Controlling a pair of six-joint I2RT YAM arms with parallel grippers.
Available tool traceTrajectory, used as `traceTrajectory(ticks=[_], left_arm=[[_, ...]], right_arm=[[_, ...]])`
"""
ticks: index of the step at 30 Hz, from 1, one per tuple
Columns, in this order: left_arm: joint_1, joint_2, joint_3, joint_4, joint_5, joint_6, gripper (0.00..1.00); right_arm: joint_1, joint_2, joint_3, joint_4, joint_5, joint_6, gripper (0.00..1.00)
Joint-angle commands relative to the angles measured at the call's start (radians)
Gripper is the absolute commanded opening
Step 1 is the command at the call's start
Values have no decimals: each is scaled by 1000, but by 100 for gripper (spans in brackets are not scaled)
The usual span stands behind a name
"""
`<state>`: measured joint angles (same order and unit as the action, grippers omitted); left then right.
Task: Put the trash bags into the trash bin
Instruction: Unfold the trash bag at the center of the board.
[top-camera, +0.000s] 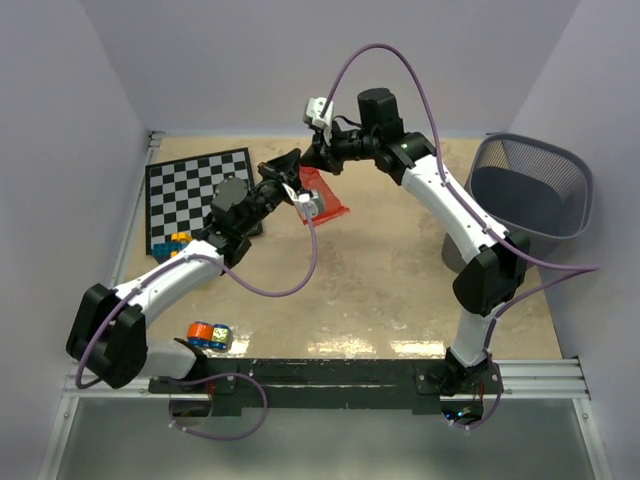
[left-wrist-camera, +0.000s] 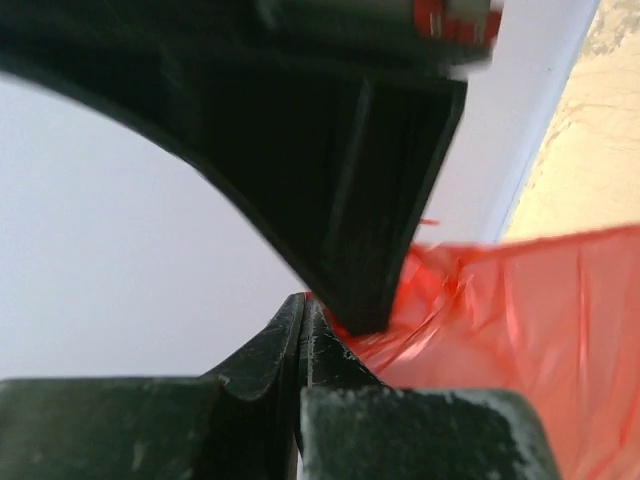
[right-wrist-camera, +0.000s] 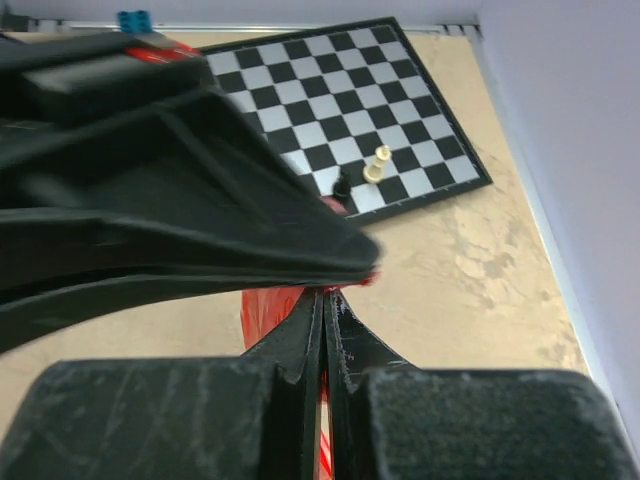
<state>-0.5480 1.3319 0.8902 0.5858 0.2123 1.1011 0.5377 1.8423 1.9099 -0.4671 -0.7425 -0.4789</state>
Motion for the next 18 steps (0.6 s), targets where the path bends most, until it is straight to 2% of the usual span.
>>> traceTrajectory(ticks=[1, 4, 7, 11, 15, 18], left_arm=[[22, 70, 19, 183, -76, -200, 0], [17, 46, 32, 155, -51, -286, 0], [-13, -12, 33, 115, -15, -355, 0], [-70, -59, 29, 92, 13, -379, 0], [-82, -45, 20, 114, -10, -388, 0], [-60, -14, 4, 175, -57, -379, 0]], right_arm=[[1, -20, 132, -105, -127, -26, 0], [-12, 1, 147, -101, -118, -15, 0], [-10, 11, 92, -10, -13, 14, 0], [-7, 81, 118, 14, 129, 39, 0], [7, 106, 169, 22, 129, 59, 0], [22, 81, 186, -22, 43, 39, 0]])
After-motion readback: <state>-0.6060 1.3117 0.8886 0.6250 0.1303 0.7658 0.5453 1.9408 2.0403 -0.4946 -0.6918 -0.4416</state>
